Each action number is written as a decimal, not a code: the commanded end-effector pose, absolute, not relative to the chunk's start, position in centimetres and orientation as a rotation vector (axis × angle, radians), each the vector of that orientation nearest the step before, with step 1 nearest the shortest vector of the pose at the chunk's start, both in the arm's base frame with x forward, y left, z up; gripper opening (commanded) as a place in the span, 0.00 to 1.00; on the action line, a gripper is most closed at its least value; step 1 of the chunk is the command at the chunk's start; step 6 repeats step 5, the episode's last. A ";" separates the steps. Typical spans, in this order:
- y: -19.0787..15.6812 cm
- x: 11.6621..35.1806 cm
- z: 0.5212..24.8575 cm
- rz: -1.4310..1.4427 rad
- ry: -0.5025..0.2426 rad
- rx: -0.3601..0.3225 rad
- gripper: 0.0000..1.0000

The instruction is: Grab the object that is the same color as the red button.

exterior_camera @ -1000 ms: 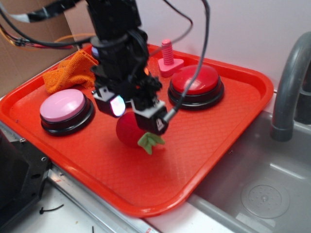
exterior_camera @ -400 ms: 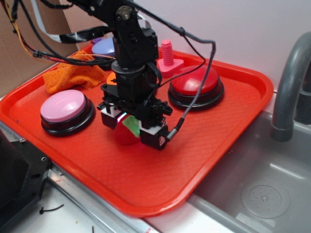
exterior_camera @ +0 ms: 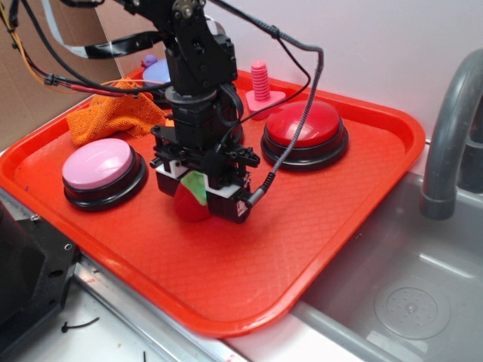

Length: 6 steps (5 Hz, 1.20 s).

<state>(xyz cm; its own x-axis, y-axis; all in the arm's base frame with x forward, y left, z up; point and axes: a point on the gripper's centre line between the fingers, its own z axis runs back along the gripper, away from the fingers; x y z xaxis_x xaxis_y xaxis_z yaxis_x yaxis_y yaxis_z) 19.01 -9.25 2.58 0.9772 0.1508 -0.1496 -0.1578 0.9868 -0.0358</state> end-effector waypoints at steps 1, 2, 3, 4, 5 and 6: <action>-7.4 19.8 11.5 0.107 -0.007 -0.085 0.00; -6.3 19.1 16.4 0.102 -0.049 -0.126 0.00; -4.8 17.9 20.8 0.091 -0.076 -0.155 0.00; -4.4 16.7 21.5 0.103 -0.140 -0.162 0.00; -4.3 16.7 20.7 0.075 -0.112 -0.170 0.00; -4.3 16.7 20.7 0.075 -0.112 -0.170 0.00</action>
